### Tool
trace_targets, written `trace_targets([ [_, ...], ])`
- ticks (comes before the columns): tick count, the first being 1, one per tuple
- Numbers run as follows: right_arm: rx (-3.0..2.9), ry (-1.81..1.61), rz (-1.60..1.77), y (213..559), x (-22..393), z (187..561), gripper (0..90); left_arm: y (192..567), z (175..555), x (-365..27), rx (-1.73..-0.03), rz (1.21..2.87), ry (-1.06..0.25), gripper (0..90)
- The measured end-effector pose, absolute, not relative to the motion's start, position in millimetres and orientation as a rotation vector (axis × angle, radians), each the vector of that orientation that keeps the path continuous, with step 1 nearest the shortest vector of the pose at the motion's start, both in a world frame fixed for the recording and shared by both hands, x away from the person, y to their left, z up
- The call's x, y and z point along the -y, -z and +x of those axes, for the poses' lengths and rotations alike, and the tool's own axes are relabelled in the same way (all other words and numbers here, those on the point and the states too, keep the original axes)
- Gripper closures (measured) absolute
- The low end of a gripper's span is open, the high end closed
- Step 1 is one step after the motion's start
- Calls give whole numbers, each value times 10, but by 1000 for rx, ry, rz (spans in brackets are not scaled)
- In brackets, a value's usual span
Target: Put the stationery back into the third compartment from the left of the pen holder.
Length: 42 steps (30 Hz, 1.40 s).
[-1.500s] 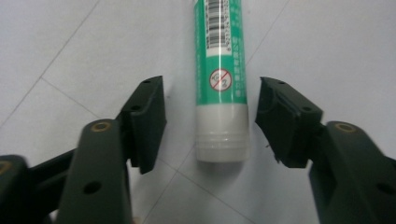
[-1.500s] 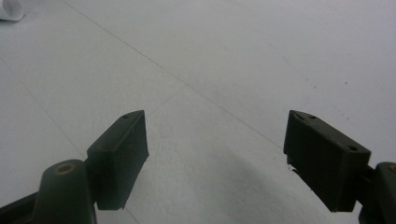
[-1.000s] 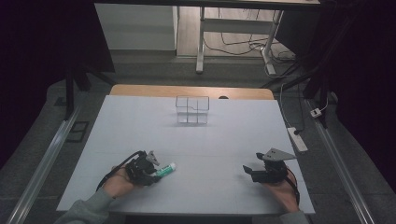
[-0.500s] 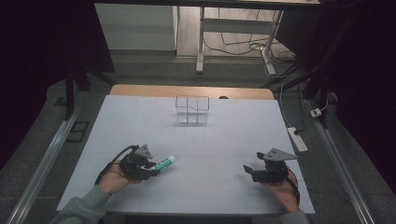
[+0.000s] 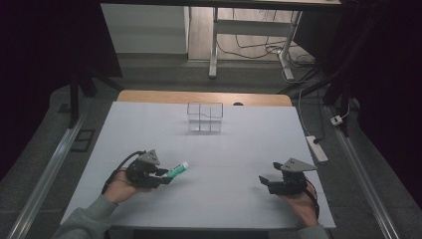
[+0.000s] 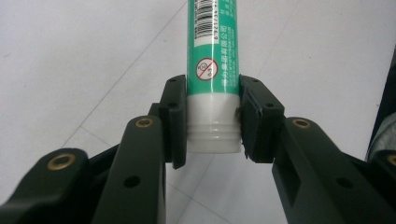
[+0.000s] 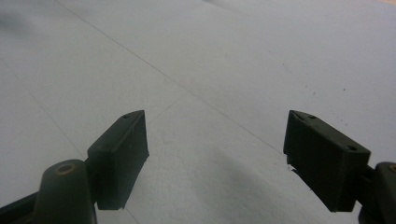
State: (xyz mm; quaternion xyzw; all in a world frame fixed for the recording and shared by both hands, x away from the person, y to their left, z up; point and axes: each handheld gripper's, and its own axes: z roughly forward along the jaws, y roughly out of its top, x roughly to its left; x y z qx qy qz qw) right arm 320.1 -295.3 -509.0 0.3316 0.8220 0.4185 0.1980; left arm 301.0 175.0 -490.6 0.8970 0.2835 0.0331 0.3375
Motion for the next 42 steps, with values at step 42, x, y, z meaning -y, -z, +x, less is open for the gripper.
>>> trace_targets([
  [42,-2336,-1228,855,5055,2710,3153,208,4802,3162,-1343,-544,2378,-119,644],
])
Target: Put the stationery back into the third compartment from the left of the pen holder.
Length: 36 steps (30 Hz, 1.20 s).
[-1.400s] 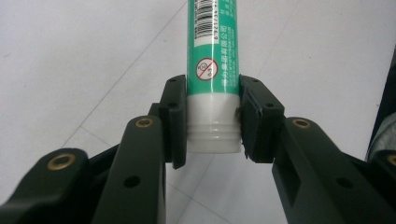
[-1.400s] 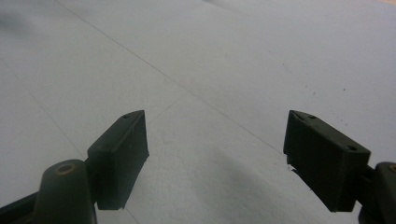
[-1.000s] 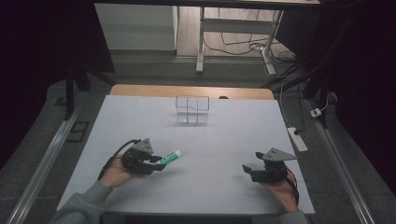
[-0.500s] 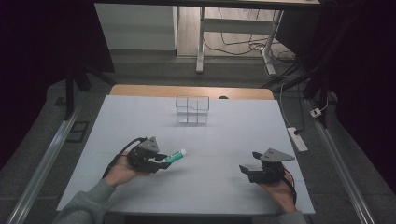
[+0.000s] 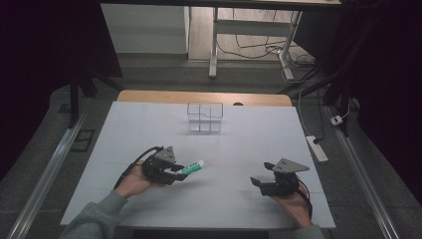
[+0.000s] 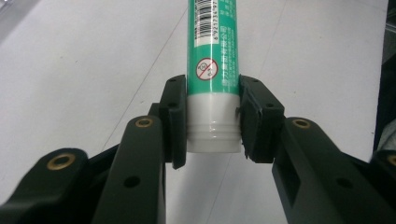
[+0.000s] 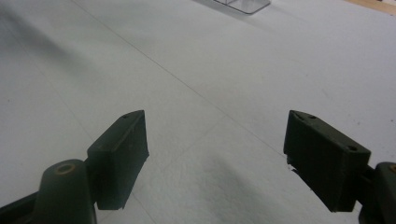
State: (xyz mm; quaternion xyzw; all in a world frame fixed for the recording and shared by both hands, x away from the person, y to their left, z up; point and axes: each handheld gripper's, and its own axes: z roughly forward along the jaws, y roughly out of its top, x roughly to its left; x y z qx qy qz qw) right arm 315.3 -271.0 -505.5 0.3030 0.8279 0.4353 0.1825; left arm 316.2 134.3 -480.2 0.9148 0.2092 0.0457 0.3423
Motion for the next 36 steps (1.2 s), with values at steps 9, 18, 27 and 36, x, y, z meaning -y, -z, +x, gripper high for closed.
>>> trace_targets([
  [9,-2341,-1233,828,5046,2629,3139,202,4799,3192,-1254,-519,2387,-114,644],
  [18,-2359,-1223,808,5049,2577,3142,202,4822,3215,-1173,-491,2402,-99,644],
  [27,-2375,-1221,793,5046,2525,3137,202,4831,3232,-1111,-470,2409,-91,644],
  [36,-2396,-1207,754,5025,2426,3129,203,4823,3255,-1020,-436,2421,-79,644],
])
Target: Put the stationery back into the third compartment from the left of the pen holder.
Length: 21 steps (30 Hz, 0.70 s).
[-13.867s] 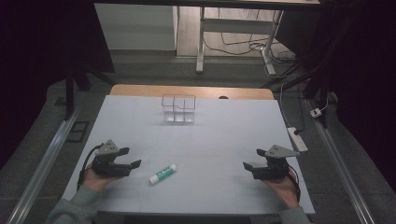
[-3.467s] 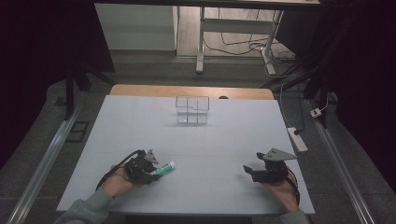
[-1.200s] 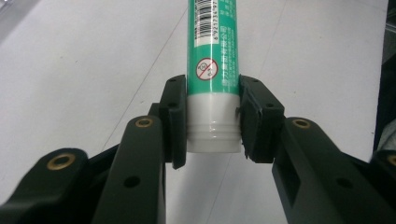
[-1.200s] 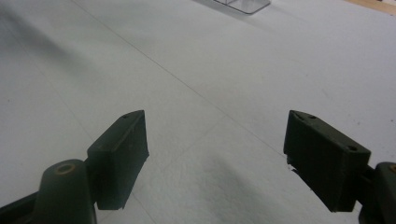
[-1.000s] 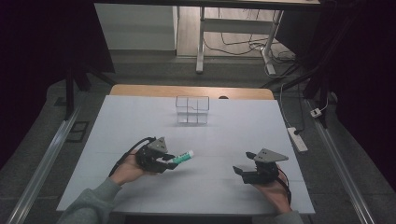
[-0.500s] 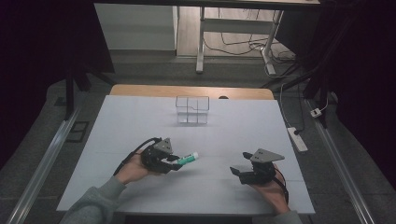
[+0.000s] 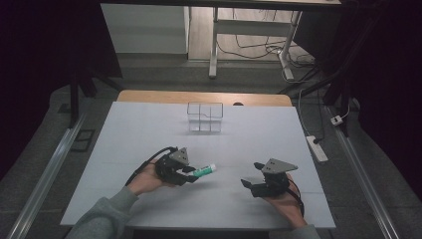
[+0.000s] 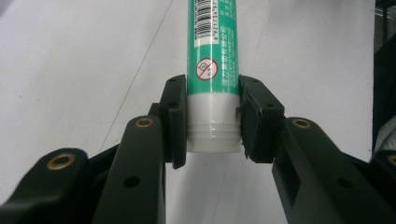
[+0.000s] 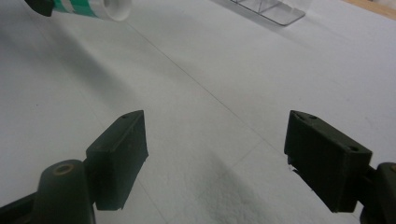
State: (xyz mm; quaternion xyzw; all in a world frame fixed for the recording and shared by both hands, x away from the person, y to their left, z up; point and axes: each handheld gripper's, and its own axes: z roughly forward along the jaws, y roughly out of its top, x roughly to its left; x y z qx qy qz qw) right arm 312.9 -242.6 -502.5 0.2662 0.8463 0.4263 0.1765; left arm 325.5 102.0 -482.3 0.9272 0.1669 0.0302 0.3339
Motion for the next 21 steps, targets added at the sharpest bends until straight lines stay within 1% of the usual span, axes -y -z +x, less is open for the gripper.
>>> trace_targets([
  [21,-2495,-1159,603,4934,2107,3116,238,4808,3271,-850,-344,2439,-48,644],
])
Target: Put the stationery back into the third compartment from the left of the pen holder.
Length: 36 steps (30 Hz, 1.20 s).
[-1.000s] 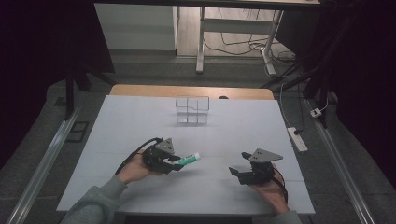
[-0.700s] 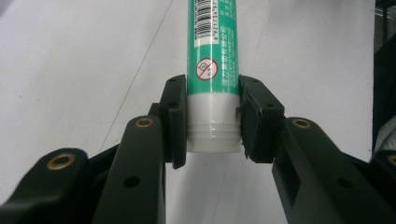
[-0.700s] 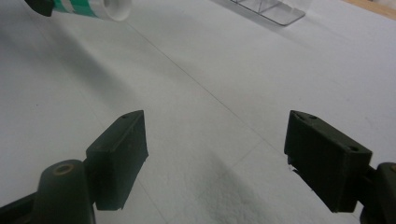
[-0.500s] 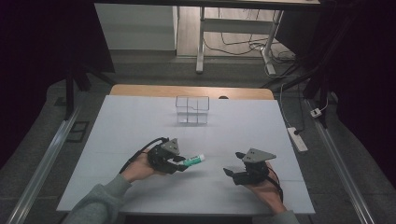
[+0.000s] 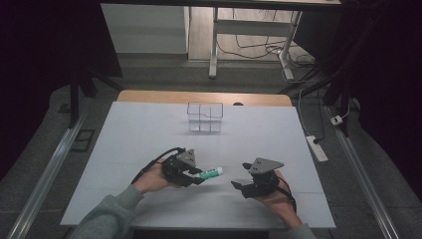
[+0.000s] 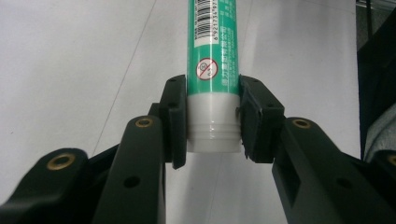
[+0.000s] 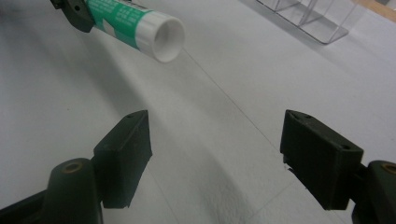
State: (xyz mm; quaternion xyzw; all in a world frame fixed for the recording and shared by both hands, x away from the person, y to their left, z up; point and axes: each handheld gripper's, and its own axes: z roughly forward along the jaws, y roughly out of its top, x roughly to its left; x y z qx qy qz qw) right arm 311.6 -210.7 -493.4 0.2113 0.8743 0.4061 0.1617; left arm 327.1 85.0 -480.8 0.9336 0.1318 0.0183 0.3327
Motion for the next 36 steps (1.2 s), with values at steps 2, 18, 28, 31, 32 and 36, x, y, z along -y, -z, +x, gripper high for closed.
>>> trace_targets([
  [2,-2497,-1145,583,4926,2079,3112,238,4818,3274,-833,-344,2441,-46,644],
  [18,-2554,-1095,400,4861,1741,3077,273,4877,3292,-689,-360,2497,-56,643],
  [28,-2596,-1044,313,4865,1567,3095,309,4903,3293,-631,-346,2536,-53,643],
  [31,-2607,-1033,281,4864,1506,3093,321,4911,3296,-617,-346,2541,-50,643],
  [32,-2616,-1024,270,4865,1482,3092,325,4913,3295,-612,-346,2543,-49,643],
  [36,-2644,-970,217,4887,1390,3085,348,4919,3298,-596,-333,2551,-44,643],
])
